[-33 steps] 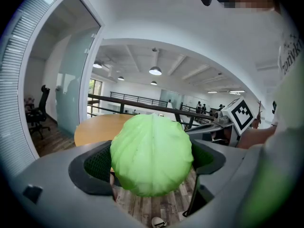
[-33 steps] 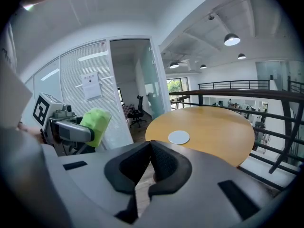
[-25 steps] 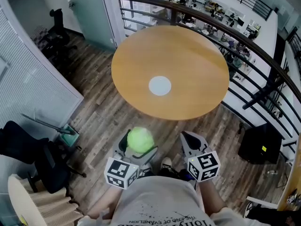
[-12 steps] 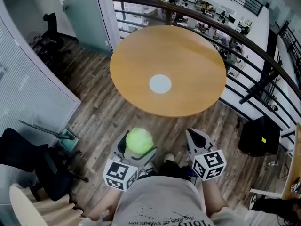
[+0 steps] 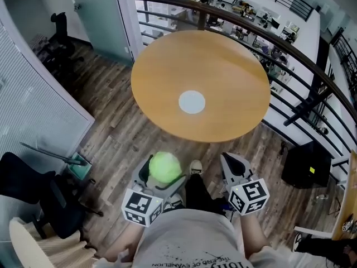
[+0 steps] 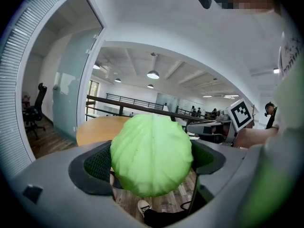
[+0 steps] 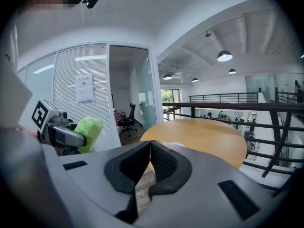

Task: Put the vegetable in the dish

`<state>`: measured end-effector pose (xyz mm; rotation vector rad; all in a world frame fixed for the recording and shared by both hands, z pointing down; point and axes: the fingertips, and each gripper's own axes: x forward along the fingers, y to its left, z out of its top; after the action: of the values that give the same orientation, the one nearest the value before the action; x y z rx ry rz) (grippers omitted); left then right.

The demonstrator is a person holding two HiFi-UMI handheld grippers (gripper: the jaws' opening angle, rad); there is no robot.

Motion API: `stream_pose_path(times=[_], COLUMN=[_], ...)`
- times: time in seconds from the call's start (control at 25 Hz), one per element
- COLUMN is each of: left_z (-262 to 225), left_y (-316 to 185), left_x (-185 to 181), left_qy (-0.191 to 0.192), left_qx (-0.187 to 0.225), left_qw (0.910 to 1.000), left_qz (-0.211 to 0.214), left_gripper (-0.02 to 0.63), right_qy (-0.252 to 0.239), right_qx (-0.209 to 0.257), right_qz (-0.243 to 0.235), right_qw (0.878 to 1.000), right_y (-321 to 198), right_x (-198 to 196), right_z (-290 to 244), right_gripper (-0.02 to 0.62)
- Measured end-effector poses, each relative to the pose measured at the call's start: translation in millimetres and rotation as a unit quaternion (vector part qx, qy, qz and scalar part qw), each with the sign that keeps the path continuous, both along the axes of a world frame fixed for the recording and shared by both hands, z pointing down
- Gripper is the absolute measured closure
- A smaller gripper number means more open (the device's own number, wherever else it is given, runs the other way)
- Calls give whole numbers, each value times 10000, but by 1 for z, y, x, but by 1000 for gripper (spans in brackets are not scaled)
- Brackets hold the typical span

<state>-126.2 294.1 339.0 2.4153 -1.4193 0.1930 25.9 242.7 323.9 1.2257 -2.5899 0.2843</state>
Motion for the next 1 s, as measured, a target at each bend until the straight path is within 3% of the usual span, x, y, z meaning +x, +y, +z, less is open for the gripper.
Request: stream_pose_path(times=[0.28,1.0], left_z=[6,-17], left_y=[-49,-213], left_x=[2,24], left_qy=[94,-112], left_qx=[-95,-99], left_qw=[9999,9986], left_qz=[-76,-512], left_gripper=[114,114], right_qy=[-127,-76], right_qx=[-83,62], right_qz=[-184,-812], right_qw=[9997,9966], right_y=[-51,-234], right_x=[-1,12], right_z=[9,-15], right_gripper=[571,571])
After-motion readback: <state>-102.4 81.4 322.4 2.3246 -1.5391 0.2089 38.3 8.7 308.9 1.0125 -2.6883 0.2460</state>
